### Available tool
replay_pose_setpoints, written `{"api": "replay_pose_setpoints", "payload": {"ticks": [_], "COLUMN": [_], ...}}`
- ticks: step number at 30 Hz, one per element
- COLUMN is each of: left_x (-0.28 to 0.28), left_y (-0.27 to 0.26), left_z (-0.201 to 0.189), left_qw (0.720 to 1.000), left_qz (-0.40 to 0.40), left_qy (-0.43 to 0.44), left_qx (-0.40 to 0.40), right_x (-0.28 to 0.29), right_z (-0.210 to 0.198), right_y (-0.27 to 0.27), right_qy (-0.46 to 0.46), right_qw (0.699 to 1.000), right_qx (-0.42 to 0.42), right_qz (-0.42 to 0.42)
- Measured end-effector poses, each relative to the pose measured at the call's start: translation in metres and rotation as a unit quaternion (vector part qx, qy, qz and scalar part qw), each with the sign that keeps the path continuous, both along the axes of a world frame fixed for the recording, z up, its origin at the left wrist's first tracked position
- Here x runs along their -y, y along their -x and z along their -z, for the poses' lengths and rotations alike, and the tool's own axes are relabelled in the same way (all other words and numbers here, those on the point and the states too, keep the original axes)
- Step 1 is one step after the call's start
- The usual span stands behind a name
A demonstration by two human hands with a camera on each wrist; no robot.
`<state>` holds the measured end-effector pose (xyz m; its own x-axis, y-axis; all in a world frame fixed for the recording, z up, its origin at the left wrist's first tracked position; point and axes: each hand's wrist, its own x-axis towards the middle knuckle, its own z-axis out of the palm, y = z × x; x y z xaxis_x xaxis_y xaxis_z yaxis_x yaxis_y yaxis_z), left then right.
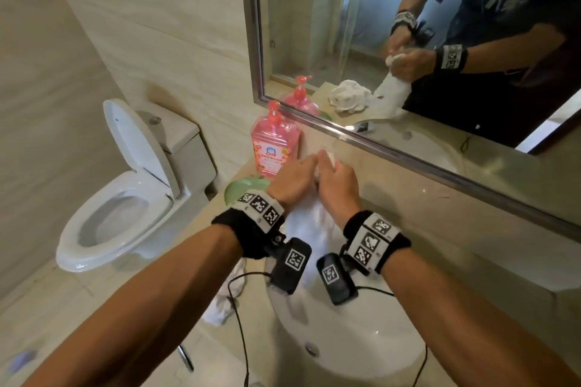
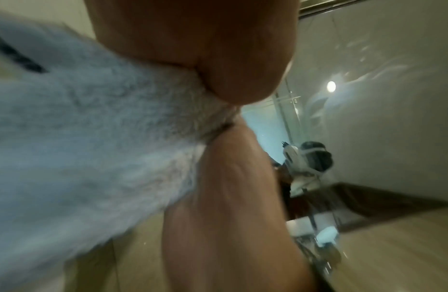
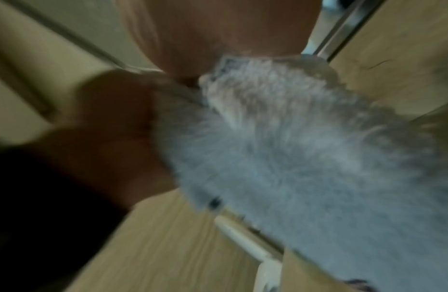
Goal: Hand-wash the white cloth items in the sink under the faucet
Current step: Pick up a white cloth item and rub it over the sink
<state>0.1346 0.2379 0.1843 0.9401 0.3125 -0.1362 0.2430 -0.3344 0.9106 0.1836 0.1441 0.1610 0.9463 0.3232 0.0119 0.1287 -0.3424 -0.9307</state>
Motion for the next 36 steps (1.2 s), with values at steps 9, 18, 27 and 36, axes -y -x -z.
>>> {"api": "replay_pose_setpoints", "payload": {"ticks": [9,18,27,36], "left_x": [-0.023,-0.083,-0.011,-0.005], "left_y": [0.019,0.044,0.000,0.005], "left_z": [-0.001,0.020,0.002,0.006], "left_qw": [0.982,0.962,0.970,0.988], "left_qz": [0.171,0.174,-0.105,-0.051], "left_qy": [-0.011,-0.188,0.218,0.147], "left_qx": [-0.072,-0.095,0.001,-0.007], "right_x": [0.023,0.070,-0.006,-0.007], "right_z": [-0.010,0.004,0.003,0.011], "right_y": [-0.025,-0.053,0.009,0.000], "right_qy": [0.115,0.302,-0.041,-0.014], "right_qw": [0.983,0.901,0.997,1.000], "right_qx": [0.067,0.090,-0.007,-0.013], "right_qz": [-0.129,-0.298,-0.063,-0.001]}}
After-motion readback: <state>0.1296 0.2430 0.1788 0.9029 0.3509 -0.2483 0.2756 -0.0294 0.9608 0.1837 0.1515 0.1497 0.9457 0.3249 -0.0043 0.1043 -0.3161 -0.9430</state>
